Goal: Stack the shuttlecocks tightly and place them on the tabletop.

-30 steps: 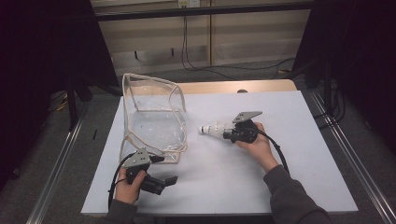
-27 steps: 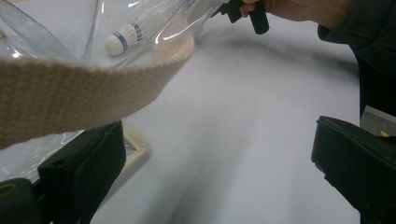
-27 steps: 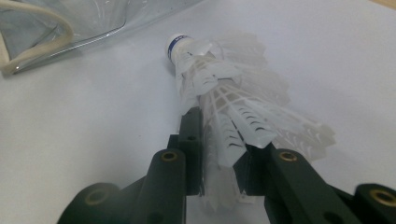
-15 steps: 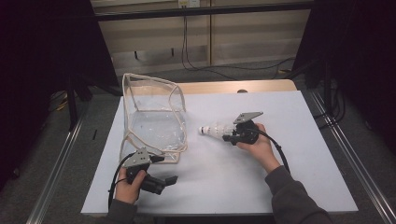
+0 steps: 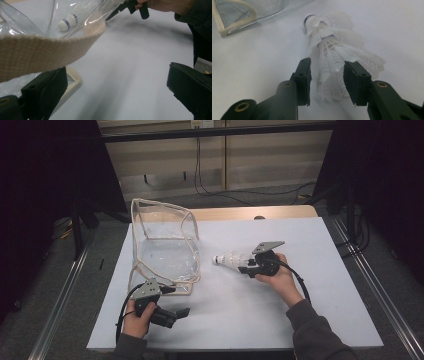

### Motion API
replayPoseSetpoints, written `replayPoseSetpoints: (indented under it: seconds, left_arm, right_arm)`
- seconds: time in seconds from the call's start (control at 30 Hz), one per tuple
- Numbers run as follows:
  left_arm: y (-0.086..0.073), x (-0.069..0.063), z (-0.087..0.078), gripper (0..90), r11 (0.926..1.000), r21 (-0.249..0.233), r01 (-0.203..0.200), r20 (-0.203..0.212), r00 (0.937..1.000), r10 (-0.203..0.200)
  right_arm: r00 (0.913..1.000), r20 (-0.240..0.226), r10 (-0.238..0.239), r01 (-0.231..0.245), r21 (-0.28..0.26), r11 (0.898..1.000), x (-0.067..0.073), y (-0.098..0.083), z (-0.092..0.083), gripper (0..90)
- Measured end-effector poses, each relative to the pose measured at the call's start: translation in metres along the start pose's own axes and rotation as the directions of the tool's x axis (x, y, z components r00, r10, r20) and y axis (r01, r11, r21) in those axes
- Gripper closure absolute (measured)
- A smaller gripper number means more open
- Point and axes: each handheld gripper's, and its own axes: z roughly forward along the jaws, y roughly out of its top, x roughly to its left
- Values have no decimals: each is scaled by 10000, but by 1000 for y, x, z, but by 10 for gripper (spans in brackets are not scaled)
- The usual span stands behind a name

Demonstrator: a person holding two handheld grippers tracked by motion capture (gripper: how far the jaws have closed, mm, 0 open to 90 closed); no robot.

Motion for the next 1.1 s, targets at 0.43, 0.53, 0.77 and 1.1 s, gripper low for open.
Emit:
replayPoseSetpoints:
  seconds: [0.43,0.53,0.77,1.1]
  left_arm:
    - [1,0,0,34,10000,-12,-30,21,10000,30]
    - [1,0,0,34,10000,-29,-78,-25,10000,78]
    - [1,0,1,33,10000,-29,-11,31,10000,11]
    - [1,0,0,33,10000,6,-24,43,10000,24]
  right_arm:
    - [9994,-86,332,-333,-98,9994,3,-3,-6,492]
    - [9992,-82,399,-400,-123,9991,4,-3,-7,454]
    - [9965,-69,833,-835,-205,9963,5,-3,-6,303]
    - [9922,-73,1247,-1249,-385,9914,7,-1,3,167]
